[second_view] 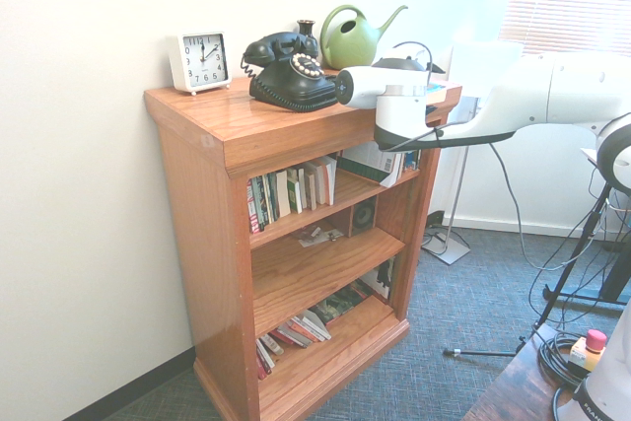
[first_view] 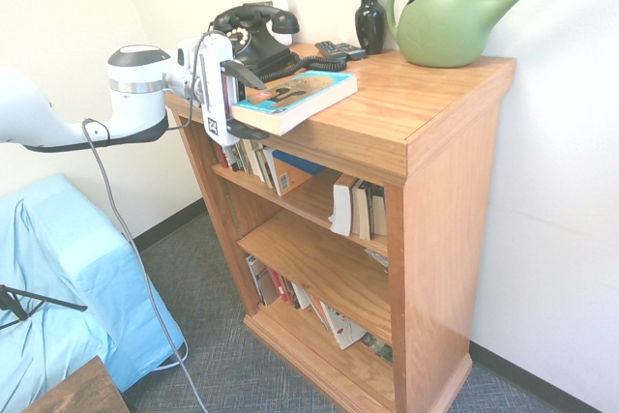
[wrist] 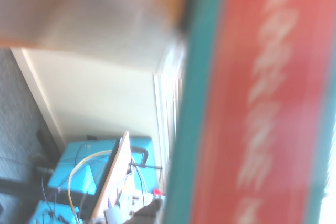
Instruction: Organize the shelf
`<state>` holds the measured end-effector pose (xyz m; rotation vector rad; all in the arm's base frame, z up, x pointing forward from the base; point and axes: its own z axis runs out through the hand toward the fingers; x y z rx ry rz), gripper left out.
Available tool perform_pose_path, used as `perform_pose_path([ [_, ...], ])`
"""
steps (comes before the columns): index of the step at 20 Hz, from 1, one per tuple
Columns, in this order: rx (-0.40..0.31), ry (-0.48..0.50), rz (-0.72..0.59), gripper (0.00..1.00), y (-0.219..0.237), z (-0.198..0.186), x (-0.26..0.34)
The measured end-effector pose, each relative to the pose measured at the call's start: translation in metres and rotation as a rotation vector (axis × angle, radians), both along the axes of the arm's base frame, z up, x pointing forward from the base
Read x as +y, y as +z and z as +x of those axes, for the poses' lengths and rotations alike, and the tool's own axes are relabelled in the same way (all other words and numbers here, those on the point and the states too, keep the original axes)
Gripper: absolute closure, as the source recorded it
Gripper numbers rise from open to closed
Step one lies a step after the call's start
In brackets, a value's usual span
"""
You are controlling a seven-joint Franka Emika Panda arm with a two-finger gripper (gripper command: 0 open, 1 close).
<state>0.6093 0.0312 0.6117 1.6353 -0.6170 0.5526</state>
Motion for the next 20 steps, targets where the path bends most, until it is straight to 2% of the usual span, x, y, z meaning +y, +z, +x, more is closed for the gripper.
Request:
perform_pose_path([
  [1,-0.005,0.001,0.0,0.0,0.0,0.004,0.0],
  [2,-0.009,0.003,0.002,1.0,-0.001,0.007,-0.001],
  [20,-0.014,-0.009,0.017,1.0,0.0,0.01,-0.001],
])
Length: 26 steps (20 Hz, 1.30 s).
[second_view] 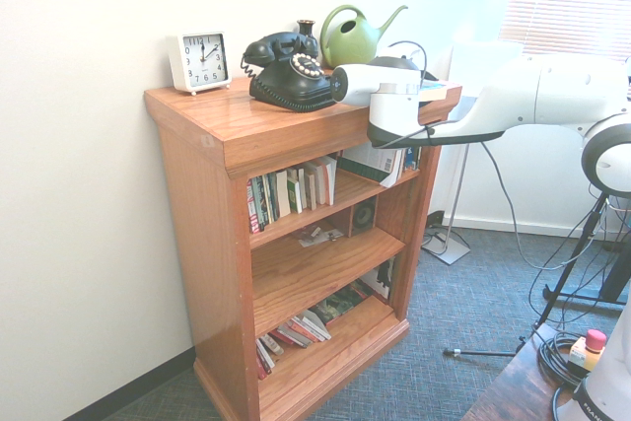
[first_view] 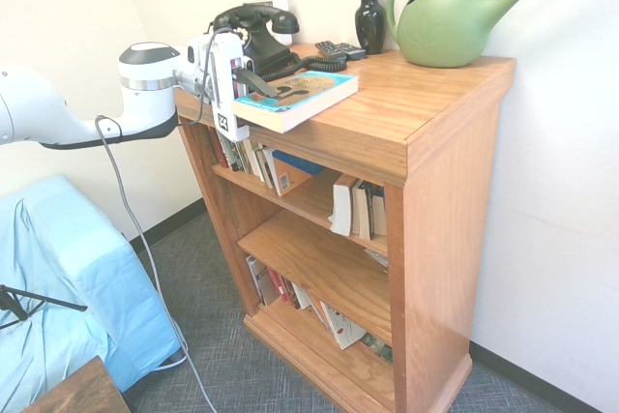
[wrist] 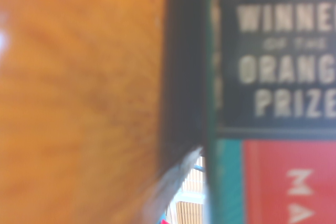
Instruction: Organize the shelf
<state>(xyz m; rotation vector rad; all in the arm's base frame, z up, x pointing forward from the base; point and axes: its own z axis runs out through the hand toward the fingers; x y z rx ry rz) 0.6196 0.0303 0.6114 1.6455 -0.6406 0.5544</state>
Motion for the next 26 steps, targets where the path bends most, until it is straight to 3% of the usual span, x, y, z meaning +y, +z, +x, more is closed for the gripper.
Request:
perform_pose_path([
  [17,-0.009,-0.011,0.034,1.0,0.002,-0.021,-0.01],
  [26,-0.078,-0.012,0.119,1.0,0.05,-0.069,-0.013],
])
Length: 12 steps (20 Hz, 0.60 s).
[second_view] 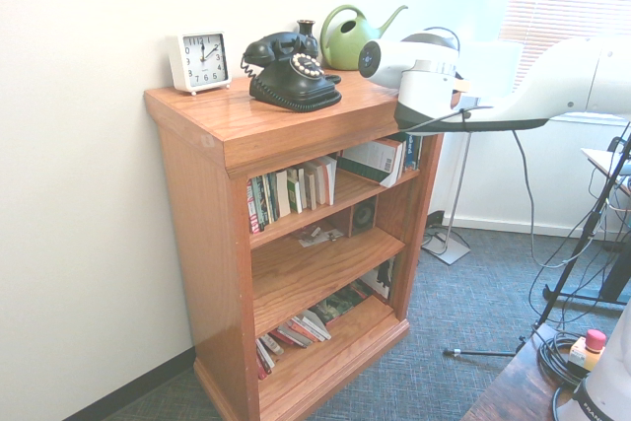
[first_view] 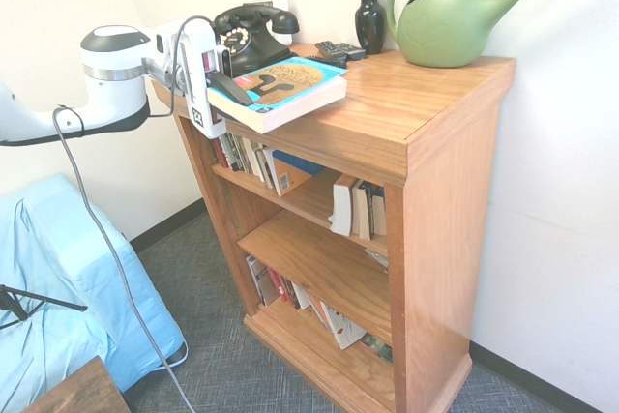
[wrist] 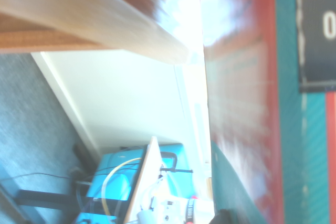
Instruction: Organize the shelf
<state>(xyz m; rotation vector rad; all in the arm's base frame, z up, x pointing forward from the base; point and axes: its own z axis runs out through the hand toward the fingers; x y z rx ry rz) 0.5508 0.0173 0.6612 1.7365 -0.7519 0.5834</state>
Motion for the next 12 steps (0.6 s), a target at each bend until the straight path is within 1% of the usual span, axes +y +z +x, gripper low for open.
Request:
perform_pose_path([
  [3,-0.041,0.033,0.07,1.0,0.02,-0.027,0.011],
  [7,-0.116,0.084,0.195,1.0,0.04,-0.078,0.026],
  [9,-0.147,0.107,0.254,1.0,0.038,-0.103,0.028],
  [12,-0.189,0.148,0.34,1.0,0.021,-0.135,0.027],
])
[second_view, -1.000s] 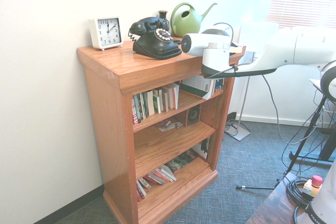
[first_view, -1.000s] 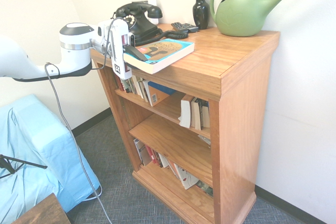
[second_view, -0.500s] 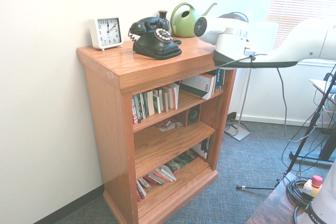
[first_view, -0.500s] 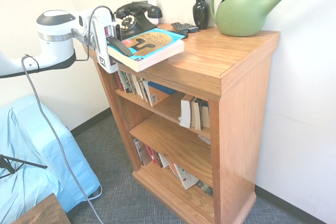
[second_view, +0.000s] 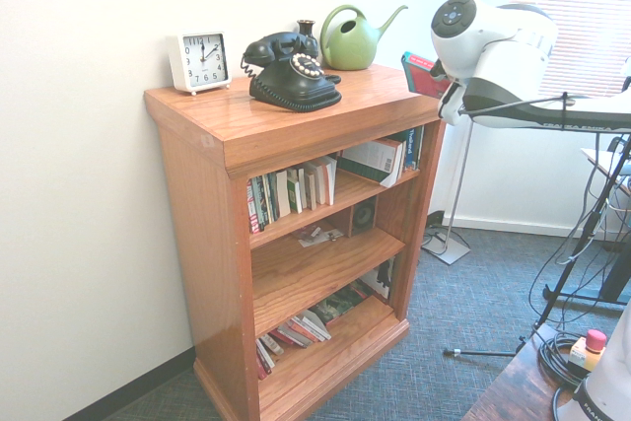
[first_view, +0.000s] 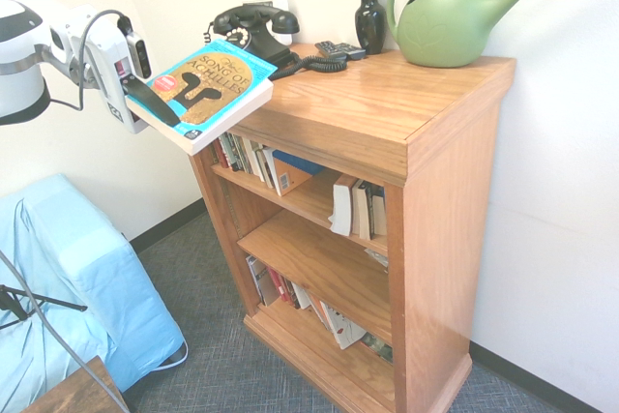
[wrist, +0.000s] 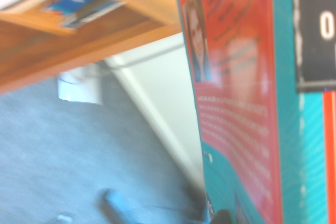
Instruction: Organize the shelf
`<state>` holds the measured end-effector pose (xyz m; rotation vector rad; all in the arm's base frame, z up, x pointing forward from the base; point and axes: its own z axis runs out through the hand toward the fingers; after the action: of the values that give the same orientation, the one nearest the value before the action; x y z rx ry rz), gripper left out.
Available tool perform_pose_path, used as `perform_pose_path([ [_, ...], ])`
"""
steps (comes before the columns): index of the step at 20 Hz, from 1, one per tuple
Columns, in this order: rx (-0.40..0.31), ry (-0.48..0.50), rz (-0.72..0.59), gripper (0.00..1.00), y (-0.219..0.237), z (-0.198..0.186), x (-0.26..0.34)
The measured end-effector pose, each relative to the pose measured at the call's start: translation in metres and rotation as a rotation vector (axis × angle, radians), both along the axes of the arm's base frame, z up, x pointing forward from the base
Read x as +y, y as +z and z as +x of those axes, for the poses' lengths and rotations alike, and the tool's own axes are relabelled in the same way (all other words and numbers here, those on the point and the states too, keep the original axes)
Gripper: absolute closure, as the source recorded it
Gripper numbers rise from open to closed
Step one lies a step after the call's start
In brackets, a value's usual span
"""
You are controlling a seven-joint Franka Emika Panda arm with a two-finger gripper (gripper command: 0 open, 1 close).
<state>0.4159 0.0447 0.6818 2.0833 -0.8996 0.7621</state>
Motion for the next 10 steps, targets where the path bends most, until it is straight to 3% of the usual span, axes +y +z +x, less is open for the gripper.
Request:
perform_pose_path([
  [10,-0.077,0.126,0.239,1.0,-0.08,-0.057,0.002],
])
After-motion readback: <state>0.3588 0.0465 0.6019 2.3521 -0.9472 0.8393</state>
